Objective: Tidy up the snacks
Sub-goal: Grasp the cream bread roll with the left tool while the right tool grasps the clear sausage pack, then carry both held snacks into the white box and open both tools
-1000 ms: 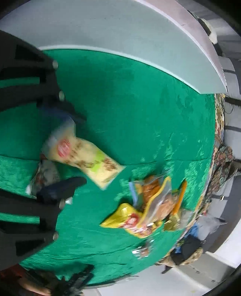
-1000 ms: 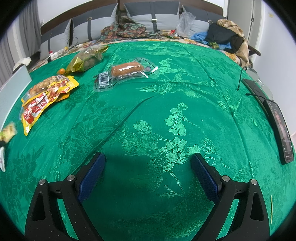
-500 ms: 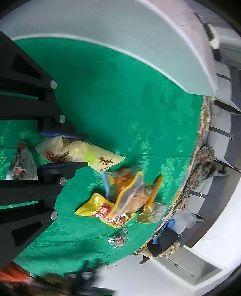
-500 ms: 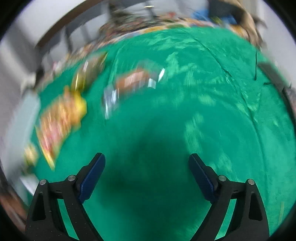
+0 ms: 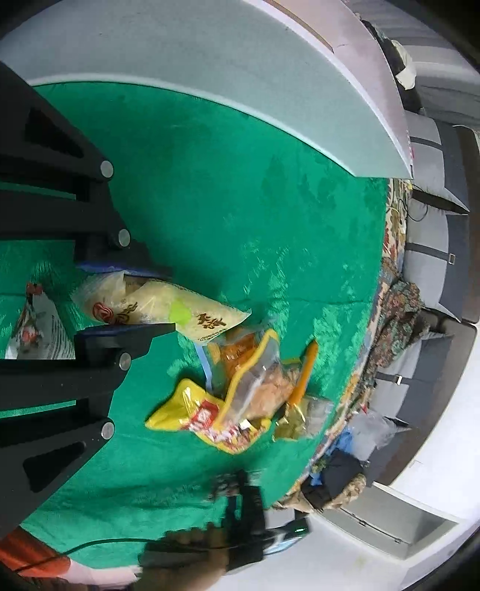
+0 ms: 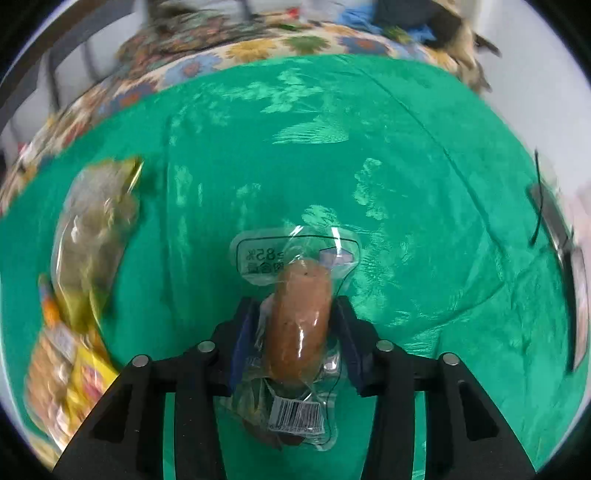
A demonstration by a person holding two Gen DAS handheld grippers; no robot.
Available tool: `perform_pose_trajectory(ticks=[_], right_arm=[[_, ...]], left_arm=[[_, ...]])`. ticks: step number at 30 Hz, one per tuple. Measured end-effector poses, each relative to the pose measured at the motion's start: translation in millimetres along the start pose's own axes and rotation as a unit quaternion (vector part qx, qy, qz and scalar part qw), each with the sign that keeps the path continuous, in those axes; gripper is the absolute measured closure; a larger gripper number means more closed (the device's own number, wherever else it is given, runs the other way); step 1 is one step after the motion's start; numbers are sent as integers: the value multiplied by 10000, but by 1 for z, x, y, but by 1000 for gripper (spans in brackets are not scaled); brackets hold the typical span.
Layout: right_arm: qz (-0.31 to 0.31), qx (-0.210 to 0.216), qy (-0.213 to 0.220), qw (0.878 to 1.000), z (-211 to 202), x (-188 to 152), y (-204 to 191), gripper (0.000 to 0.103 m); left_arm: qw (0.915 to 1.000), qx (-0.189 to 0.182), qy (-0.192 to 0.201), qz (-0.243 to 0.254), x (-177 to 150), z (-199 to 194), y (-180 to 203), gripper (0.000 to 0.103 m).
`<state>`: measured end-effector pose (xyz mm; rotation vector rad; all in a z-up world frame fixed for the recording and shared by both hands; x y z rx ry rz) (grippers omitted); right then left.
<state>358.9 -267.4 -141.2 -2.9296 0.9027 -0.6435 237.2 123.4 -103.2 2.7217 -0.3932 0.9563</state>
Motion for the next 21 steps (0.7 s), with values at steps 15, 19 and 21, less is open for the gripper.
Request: perform_pose_trajectory(ticks=[15,19,21], right_arm=[[-1029,2055,-814,9698,-104,-143,2,61],[-1801,3053,-550,9335,-180,-177,-97,61],[-2134,3532,-514,9094,-218,-194,-151,60]], left_arm=[[9888,-964,740,-871,-3,-128,11,83],[9872,-288,1170,-1047,9,-195,-48,83],[9852,253,1207,-1188,9,-217,-89,83]])
Point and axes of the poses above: each gripper's, at about its wrist camera, not at the fingertips, and z roughly the way its jaws point, y to its right, x to its top, the point moved 4 cm from there along z, roughly the way its jaws point, and after that the axes turned 14 degrees about z, right-handed, at the moved point
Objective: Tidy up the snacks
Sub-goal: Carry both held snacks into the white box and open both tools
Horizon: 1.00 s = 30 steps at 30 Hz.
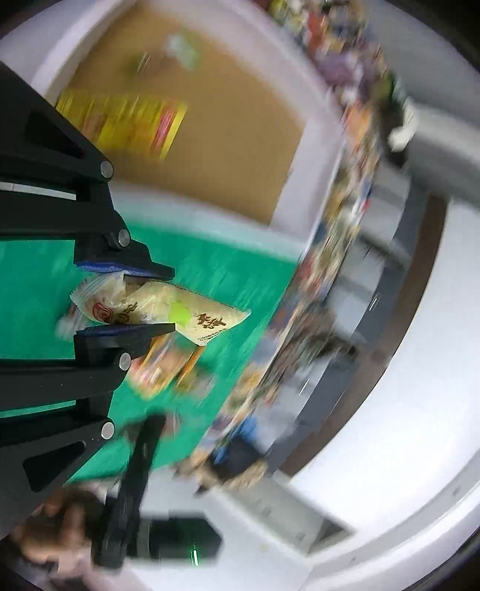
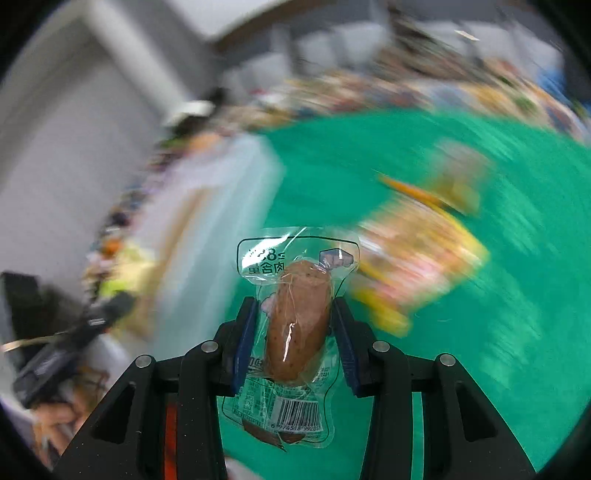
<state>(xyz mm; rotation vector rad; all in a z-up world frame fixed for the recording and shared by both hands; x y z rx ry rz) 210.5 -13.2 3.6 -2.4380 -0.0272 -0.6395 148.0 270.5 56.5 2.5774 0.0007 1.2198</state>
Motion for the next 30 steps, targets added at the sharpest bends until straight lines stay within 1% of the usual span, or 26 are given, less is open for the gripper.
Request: perform_pose_trajectory(ticks=[2,4,5,6,7,8,9,10,12,13,15,16,18,19,21,22,25,26,27,30], right_arm=[[-270,370,-41,9989,13,11,-52,60],[-598,626,-35,9962,31,12,-107,59],[-697,724,-20,9949,39,9,-127,54],[-749,850,-17,9936,49,8,-146,48],[-767,1035,-21,9917,62,6,-166,40],[-780,1099,-60,9909,70,2,-178,31],[-799,1111,-142,9905,79,-2,-188,29],[-828,1069,-245,9905,90,-7,-194,29],[-880,1002,-223,9908,94,-13,-186,29],[-952,929,-121,9910,93,-18,-174,29],[-1112,642,44,9917,85,-27,-157,29],[-1195,388,131,9920,81,-31,-139,29],[-1324,-193,288,9906,74,-36,-90,29],[-1364,-619,348,9881,72,-41,-55,29],[-1352,-1245,389,9822,68,-46,1,29],[-1312,-1657,429,9765,61,-51,40,29],[-1084,-2426,626,9620,30,-60,122,30],[-985,-2595,701,9581,18,-62,142,30],[-831,-2791,810,9532,5,-65,167,30],[-434,-3078,1013,9451,-23,-66,209,30]], left_arm=[[9982,591,-77,-117,4,-10,-43,82],[9916,1256,-292,-135,-1,-11,-78,81],[9842,1695,-487,-144,-7,-9,-95,69],[9778,1984,-650,-173,-14,-7,-108,58],[9723,2191,-775,-233,-23,-8,-121,31],[9684,2342,-807,-303,-31,-11,-130,19],[9656,2459,-768,-362,-39,-16,-136,18],[9644,2504,-743,-415,-44,-21,-138,18],[9651,2478,-694,-481,-53,-28,-137,13],[9659,2460,-648,-481,-55,-28,-133,10],[9685,2399,-567,-358,-58,-27,-116,8],[9710,2318,-539,-204,-57,-25,-100,8],[9748,2167,-525,97,-49,-18,-72,8],[9767,2050,-515,361,-47,-14,-48,7],[9782,1879,-493,734,-44,-9,-12,4],[9788,1750,-465,955,-44,-5,13,2],[9816,1320,-482,1293,-49,9,66,1],[9821,1141,-565,1390,-54,19,86,1],[9814,1037,-665,1470,-61,28,101,1],[9756,932,-1033,1699,-85,62,138,1]])
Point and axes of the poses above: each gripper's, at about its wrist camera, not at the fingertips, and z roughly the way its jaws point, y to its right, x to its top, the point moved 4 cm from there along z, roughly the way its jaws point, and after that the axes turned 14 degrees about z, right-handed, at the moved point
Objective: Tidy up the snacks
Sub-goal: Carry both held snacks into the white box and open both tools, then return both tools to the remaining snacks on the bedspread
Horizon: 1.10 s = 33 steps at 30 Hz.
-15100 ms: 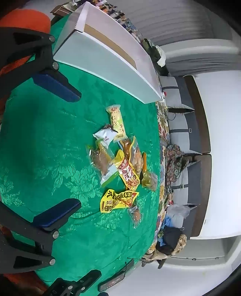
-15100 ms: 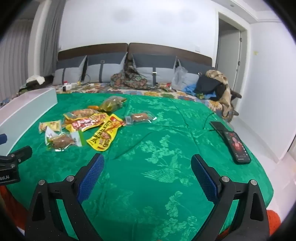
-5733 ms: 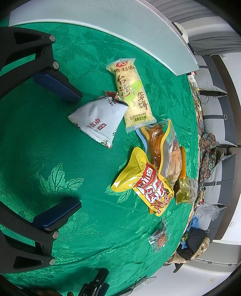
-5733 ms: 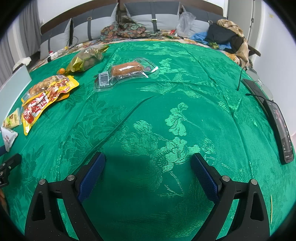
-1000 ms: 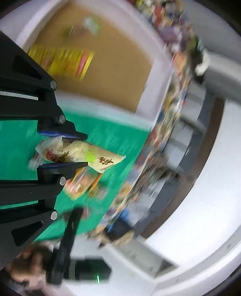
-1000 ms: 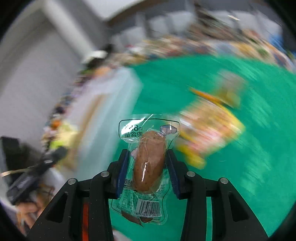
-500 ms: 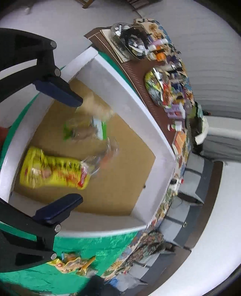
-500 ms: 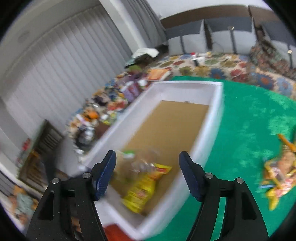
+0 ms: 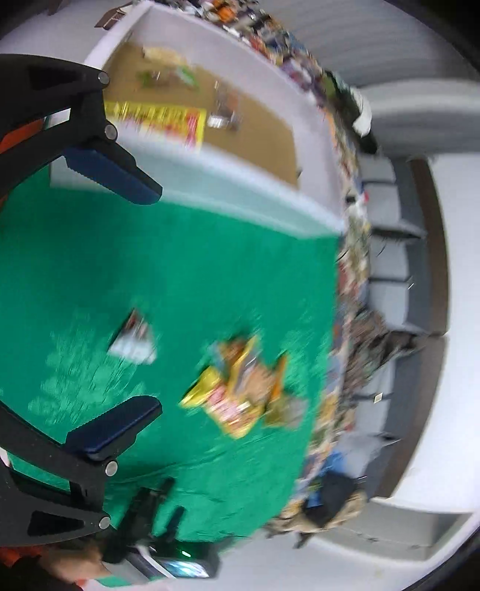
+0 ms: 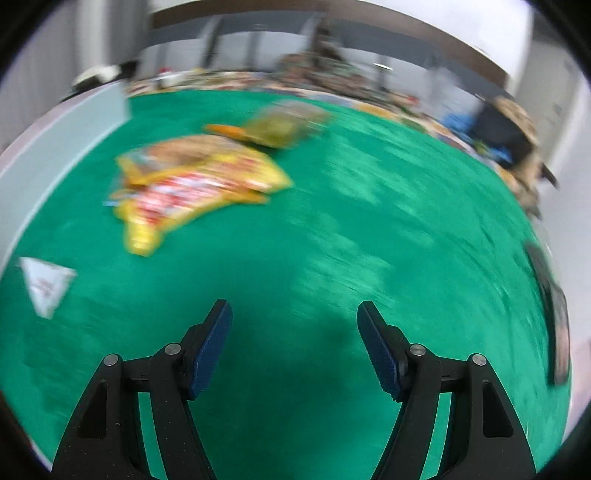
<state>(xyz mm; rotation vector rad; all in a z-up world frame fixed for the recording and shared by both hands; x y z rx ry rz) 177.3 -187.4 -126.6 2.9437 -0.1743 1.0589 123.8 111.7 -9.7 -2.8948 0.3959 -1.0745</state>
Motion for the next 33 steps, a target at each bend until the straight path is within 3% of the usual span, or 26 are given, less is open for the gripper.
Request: perform_pose_trajectory(ticks=[4,7,10,13,17,33], right_arm=[[380,-195,27,9991,5,-9,37,29],[552,-27,84,9984,5,-14,43,30],[624,53,34,9980,6,-15,46,29],[884,125,-59,9960,9,-16,57,19],[871,43,-61,9962,10,-17,56,16],[885,54,-67,9960,10,-17,58,16]], left_arm=[[9988,92,-346,320,-7,25,46,1],[9980,201,-319,508,-7,24,62,1],[9971,380,-281,590,-7,22,64,1],[9973,455,-252,525,-7,23,64,1],[9972,538,-200,482,-7,23,61,1],[9953,793,-72,550,-4,15,60,1]])
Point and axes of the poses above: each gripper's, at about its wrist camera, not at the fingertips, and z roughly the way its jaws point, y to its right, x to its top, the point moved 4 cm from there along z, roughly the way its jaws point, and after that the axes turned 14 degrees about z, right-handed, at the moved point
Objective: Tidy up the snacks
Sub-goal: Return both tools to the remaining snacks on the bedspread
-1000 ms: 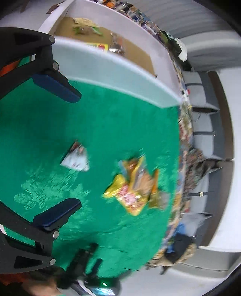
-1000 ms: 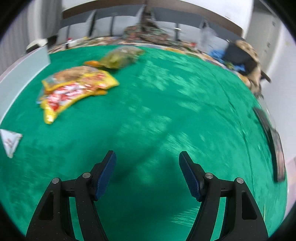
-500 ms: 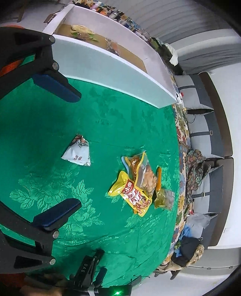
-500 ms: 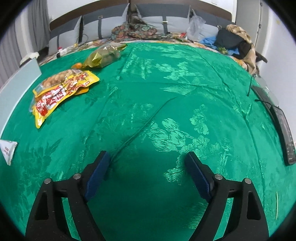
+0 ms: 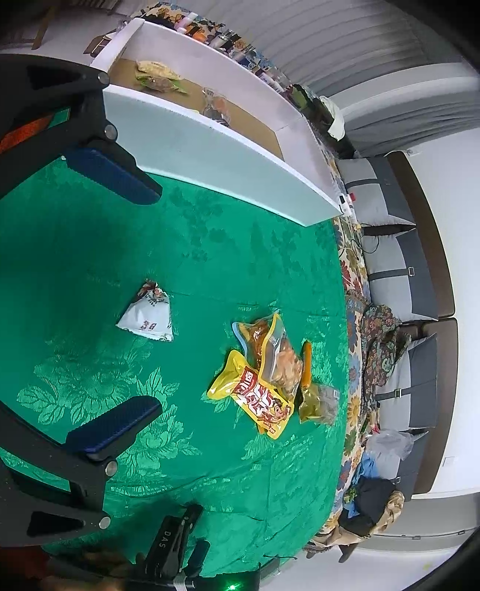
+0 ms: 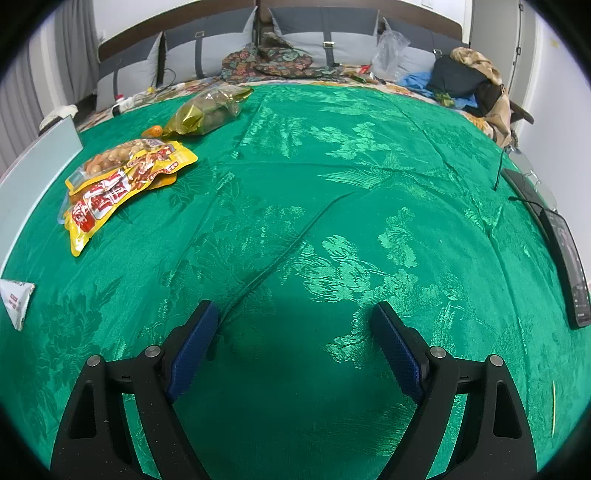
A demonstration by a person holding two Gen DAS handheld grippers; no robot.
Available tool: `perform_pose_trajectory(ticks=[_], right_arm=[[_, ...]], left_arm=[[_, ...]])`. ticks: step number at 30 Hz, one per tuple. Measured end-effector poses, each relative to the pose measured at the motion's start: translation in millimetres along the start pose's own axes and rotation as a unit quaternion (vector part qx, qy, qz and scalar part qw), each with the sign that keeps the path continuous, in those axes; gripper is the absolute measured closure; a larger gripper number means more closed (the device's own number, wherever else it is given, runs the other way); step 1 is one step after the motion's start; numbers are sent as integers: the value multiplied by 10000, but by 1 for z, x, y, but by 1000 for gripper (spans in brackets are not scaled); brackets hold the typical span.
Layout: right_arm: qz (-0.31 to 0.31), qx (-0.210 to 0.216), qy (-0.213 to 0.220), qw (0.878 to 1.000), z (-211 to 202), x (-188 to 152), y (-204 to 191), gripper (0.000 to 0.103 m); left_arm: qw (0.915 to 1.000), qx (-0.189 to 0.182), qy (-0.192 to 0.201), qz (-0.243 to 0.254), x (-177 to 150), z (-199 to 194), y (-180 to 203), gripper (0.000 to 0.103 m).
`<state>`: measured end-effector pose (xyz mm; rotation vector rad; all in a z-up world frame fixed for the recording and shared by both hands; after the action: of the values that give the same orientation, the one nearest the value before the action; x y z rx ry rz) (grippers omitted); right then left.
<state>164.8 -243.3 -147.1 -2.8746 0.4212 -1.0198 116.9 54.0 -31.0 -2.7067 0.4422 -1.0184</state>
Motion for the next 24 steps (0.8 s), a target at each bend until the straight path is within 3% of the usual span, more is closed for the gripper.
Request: perform_pose_trajectory(ticks=[24], right_arm=[[11,-7,-5,10000,0,1,0,14]], left_arm=[[9997,-40,-229,33,-4,15,6,1]])
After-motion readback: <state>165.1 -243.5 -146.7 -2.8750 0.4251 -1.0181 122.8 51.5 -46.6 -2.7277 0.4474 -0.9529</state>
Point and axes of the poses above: each gripper's, at about its wrist camera, not at the fingertips, and z roughly the way its jaws point, y to its right, x to its top, the point moved 4 cm from there along z, roughly the way its jaws point, and after that the axes turned 14 degrees about z, right-handed, at the moved point
